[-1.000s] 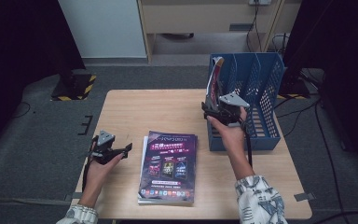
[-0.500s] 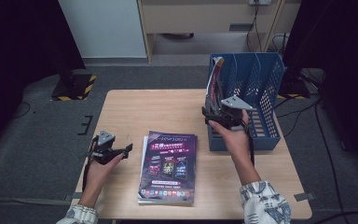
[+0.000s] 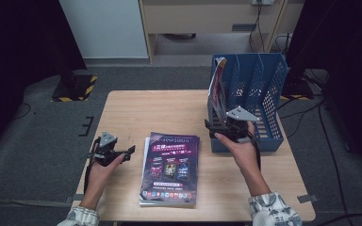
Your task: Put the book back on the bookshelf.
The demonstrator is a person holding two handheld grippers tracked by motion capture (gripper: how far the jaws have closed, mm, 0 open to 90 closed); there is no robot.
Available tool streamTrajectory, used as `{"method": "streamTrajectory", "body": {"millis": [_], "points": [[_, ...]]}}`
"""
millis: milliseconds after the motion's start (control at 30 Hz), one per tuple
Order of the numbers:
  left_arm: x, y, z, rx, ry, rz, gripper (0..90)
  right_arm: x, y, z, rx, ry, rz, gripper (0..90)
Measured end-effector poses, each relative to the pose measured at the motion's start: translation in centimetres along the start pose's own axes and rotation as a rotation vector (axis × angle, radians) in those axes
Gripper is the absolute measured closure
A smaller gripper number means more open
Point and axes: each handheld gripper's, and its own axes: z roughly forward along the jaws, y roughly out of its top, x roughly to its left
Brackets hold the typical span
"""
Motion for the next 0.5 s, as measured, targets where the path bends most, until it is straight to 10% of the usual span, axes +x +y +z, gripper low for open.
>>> {"method": "streamTrajectory", "body": {"millis": [500], "points": [[-1.8, 0.8, -0.4, -0.016, -0.07, 0.025, 19.6, 2.1, -3.4, -3.1, 0.038, 0.013, -0.052, 19.4]]}}
